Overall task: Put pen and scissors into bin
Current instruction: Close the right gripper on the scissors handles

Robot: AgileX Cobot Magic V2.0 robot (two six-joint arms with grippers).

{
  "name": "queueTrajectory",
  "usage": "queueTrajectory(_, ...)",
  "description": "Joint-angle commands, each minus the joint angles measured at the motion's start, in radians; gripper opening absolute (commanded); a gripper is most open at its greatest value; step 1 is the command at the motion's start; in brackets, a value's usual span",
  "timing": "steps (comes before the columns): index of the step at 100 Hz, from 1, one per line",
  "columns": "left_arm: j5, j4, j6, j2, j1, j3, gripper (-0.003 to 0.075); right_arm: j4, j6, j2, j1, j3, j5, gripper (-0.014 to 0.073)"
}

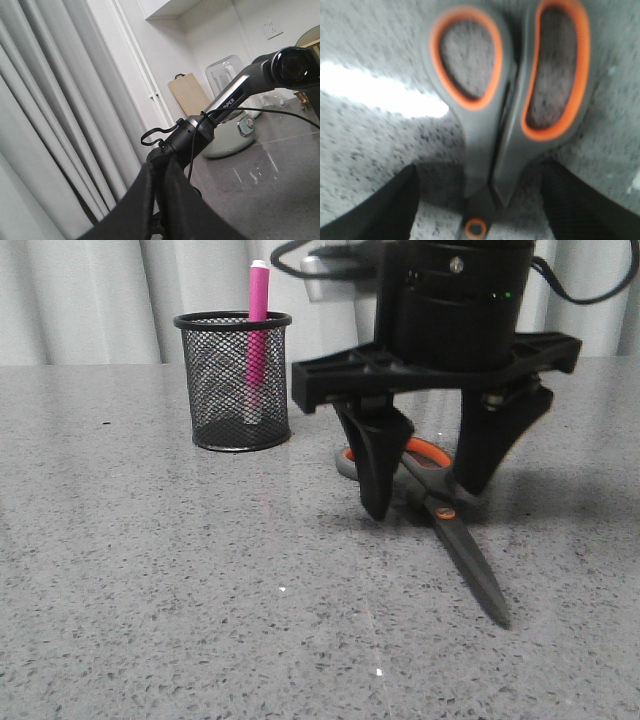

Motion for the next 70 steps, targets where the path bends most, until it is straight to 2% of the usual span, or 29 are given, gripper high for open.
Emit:
queueTrajectory(1,-0.031,-0.049,-0.009,0.017,-0.007,-0.018,0.0020,-0.018,0.018,-0.065,-0.004,-0.016,0.013,0.0463)
queueTrajectory(38,-0.022,-0.049,-0.009,-0.014,-0.016,-0.018,0.0020,0.011,0.028,-0.062,-0.014,-0.012,-0.054,0.0463)
queueTrajectory(70,-0.020,-0.061,-0.009,-0.014,-0.034,-0.018,0.0020,0.009,0.044,-0.030,-0.020,-0.012,-0.043,0.0463)
